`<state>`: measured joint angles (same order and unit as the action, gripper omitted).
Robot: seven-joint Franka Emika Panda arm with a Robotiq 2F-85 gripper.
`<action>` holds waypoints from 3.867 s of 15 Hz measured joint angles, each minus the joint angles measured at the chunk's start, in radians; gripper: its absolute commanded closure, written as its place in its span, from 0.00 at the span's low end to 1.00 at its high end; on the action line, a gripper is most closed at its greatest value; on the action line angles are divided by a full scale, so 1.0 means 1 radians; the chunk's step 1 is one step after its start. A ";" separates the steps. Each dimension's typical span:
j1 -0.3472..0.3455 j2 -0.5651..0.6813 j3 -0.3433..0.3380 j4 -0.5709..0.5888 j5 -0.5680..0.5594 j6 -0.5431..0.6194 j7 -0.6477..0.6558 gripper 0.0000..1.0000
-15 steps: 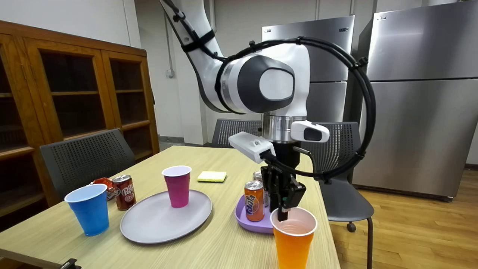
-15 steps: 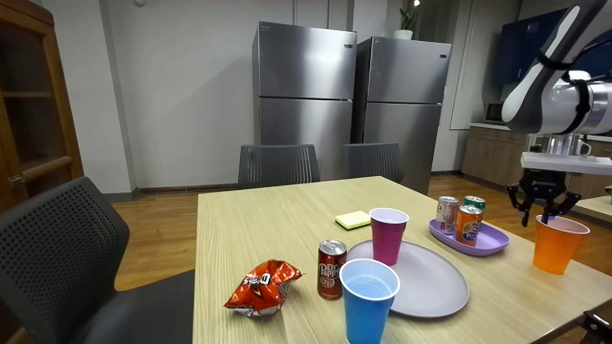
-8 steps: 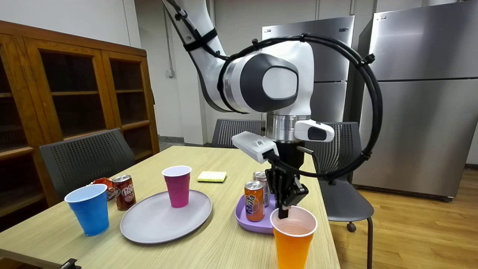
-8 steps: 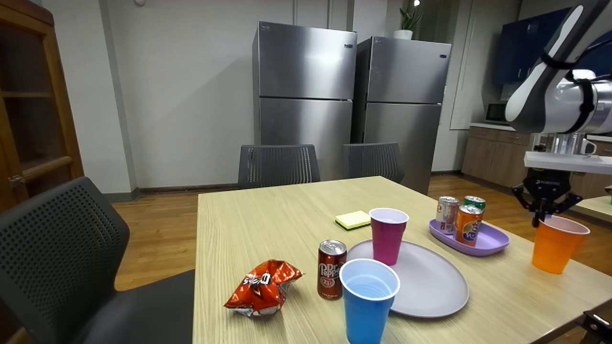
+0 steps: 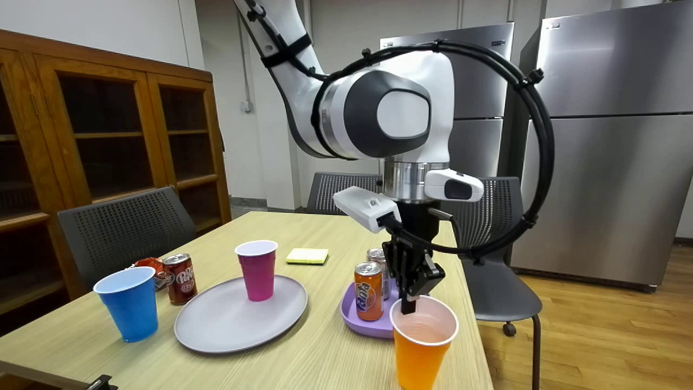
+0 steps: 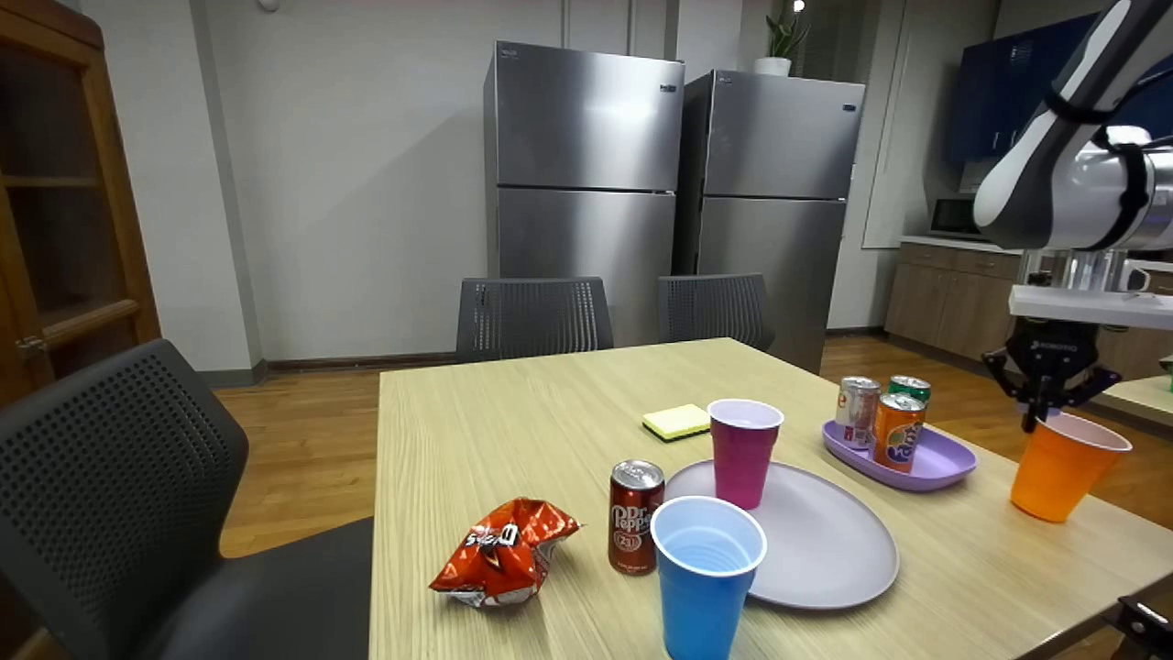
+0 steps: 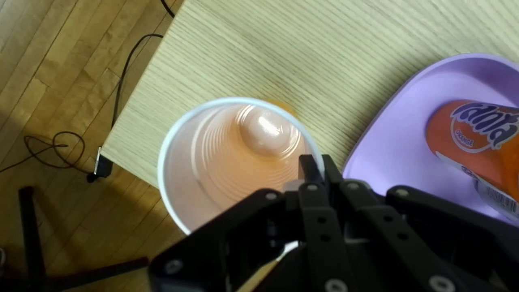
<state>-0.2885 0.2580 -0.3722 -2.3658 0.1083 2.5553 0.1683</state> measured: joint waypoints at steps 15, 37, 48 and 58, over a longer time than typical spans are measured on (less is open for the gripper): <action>0.054 -0.263 0.072 -0.215 -0.116 0.004 -0.007 0.99; 0.226 -0.332 0.276 -0.258 -0.118 0.004 -0.168 0.99; 0.264 -0.250 0.325 -0.264 -0.257 0.091 -0.197 0.99; 0.282 -0.193 0.335 -0.263 -0.334 0.152 -0.197 0.99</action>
<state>-0.0062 0.0650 -0.0373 -2.6290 -0.2257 2.7077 -0.0289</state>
